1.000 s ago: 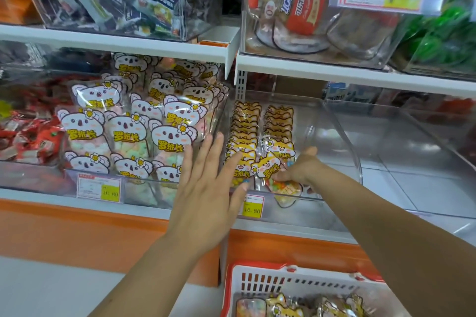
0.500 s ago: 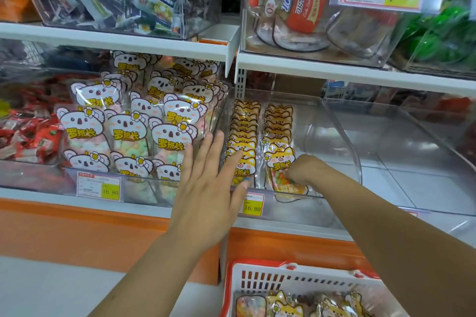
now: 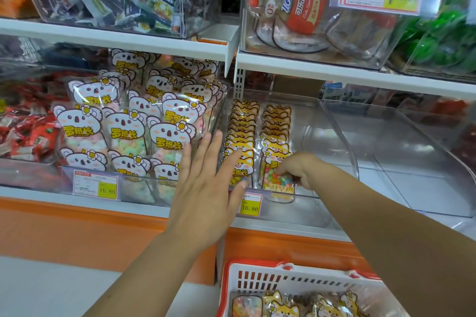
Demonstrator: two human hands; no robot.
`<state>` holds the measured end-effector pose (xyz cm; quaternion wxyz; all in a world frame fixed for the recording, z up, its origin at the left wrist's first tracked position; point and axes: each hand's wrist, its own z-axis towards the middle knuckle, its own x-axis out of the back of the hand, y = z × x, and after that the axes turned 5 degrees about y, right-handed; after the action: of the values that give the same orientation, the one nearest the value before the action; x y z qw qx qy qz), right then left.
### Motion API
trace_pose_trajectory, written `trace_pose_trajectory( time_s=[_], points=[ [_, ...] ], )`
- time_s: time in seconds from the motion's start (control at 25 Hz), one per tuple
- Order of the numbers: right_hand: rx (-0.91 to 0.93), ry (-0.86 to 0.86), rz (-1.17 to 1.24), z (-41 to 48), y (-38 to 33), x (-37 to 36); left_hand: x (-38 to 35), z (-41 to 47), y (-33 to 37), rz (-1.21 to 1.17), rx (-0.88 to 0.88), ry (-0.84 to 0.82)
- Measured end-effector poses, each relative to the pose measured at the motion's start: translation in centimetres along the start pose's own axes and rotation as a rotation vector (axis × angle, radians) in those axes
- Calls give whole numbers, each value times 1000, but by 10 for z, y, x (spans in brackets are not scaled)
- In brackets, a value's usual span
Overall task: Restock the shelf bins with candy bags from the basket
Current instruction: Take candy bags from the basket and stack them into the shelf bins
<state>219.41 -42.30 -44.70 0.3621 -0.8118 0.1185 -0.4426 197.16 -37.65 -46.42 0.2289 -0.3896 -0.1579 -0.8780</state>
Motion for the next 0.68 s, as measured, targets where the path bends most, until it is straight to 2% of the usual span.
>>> trace_pose_trajectory(
  time_s=[0.2,0.32,0.44,0.56,0.68],
  points=[
    [105,45,-132,4,0,-6,-1,0,-1,-7,-9,1],
    [86,65,-168,7,4,-5,-1,0,-1,-6,-10,-4],
    [71,26,-91,-2,1,0,1,0,-1,-22,1,-11],
    [114,62,-217,-27,-5,11,4,-1,0,-49,-4,-12],
    [282,167,-53,-67,-2,33,14,-4,9,-97,-24,17]
  ],
)
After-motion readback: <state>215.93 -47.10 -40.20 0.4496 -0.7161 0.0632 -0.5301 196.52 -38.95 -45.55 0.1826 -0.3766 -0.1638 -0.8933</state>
